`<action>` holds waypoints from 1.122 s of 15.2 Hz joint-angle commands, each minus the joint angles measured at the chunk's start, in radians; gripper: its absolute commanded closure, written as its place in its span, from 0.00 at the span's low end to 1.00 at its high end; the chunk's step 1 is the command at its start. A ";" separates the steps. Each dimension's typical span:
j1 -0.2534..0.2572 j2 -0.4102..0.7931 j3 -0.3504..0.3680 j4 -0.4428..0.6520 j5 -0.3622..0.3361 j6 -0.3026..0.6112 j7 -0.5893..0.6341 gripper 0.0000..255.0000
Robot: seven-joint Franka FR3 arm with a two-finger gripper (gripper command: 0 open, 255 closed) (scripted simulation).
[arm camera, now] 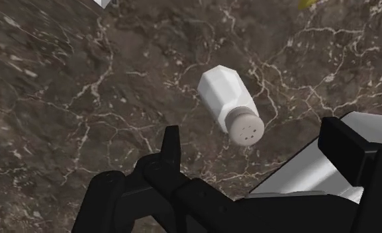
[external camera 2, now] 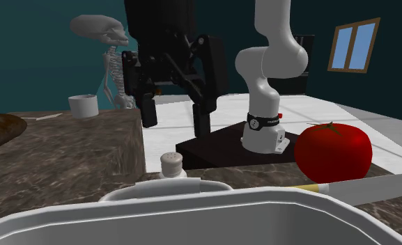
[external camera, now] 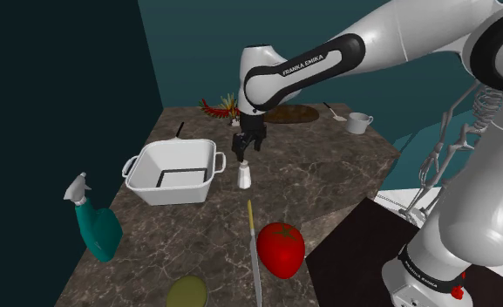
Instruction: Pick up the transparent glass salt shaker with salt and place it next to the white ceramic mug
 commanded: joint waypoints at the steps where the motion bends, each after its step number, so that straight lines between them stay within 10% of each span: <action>1: 0.003 0.030 0.002 0.006 -0.002 0.026 0.002 0.00; 15: 0.009 0.072 0.005 -0.033 -0.007 0.108 0.006 0.00; 16: 0.009 0.072 0.005 -0.033 -0.007 0.108 0.006 1.00; 17: 0.009 0.072 0.005 -0.033 -0.007 0.108 0.006 1.00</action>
